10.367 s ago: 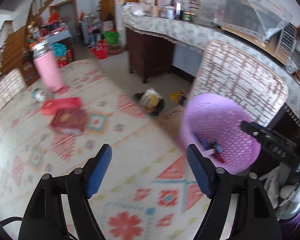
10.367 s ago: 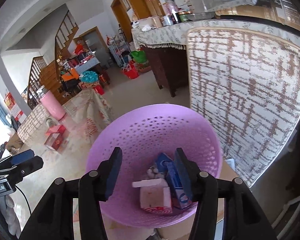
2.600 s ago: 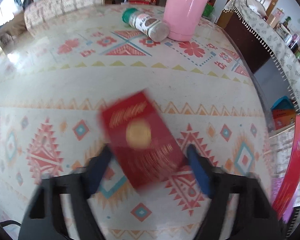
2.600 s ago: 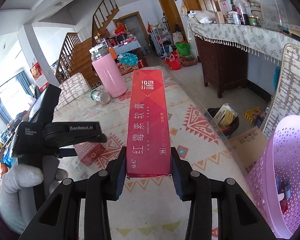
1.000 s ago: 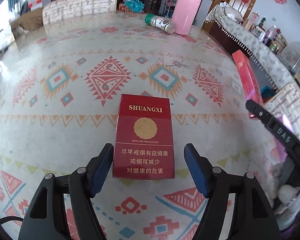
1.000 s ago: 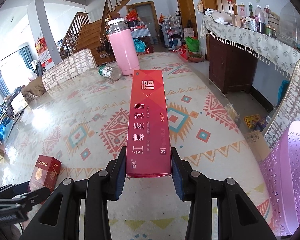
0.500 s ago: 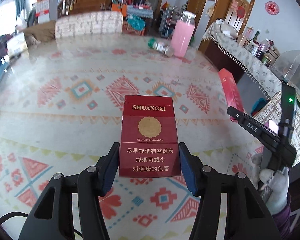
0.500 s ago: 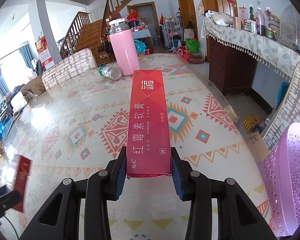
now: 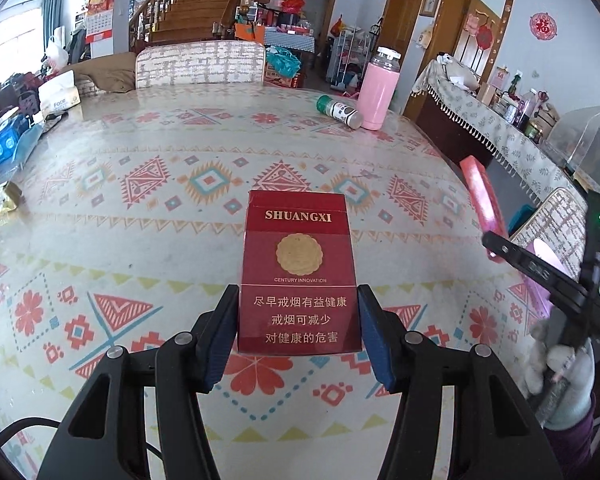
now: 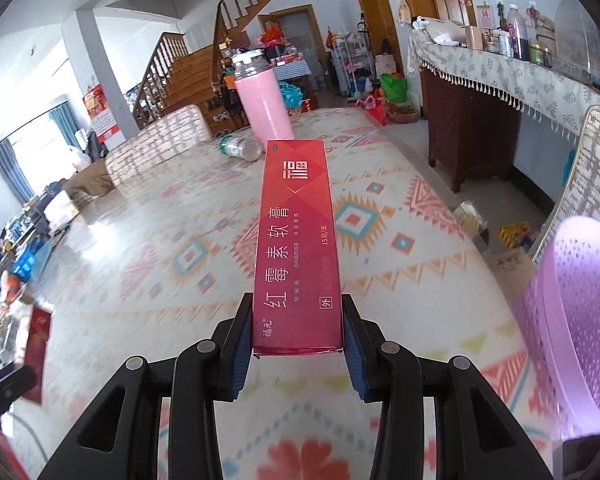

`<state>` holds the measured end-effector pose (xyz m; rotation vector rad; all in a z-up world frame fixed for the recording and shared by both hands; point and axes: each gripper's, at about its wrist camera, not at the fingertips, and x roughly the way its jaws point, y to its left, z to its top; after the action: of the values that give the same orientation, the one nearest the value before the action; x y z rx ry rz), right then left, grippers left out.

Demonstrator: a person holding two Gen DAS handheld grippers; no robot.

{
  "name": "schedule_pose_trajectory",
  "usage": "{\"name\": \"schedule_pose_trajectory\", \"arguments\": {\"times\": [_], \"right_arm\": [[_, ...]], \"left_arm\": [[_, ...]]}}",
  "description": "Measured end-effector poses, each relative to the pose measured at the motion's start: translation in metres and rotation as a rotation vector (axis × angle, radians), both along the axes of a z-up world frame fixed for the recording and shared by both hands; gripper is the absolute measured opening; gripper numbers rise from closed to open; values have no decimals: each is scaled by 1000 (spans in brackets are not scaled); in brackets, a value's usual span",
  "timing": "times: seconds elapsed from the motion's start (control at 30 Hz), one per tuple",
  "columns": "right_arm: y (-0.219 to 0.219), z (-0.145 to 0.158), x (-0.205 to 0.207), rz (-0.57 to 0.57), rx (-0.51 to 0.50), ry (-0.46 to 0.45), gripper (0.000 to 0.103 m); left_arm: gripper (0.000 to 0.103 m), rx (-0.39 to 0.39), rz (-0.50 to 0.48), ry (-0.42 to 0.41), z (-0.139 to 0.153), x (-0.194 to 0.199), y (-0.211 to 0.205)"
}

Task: Collect trash
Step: 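Carry the red carton and SHUANGXI pack toward the pink basket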

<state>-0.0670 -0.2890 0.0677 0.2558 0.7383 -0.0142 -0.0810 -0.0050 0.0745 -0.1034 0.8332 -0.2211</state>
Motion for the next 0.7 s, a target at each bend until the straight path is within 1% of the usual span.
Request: {"name": "schedule_pose_trajectory", "arguments": {"times": [0.17, 0.27, 0.5, 0.7], "right_arm": [[11, 12, -33, 29, -33, -23, 43], [16, 17, -51, 51, -33, -27, 43], [27, 18, -84, 89, -35, -12, 43], [32, 18, -103, 94, -47, -8, 43]], "left_arm": [[56, -1, -7, -17, 3, -10, -1], [56, 9, -13, -41, 7, -17, -3], [56, 33, -24, -83, 14, -33, -6], [56, 30, -33, -84, 12, -39, -5]]}}
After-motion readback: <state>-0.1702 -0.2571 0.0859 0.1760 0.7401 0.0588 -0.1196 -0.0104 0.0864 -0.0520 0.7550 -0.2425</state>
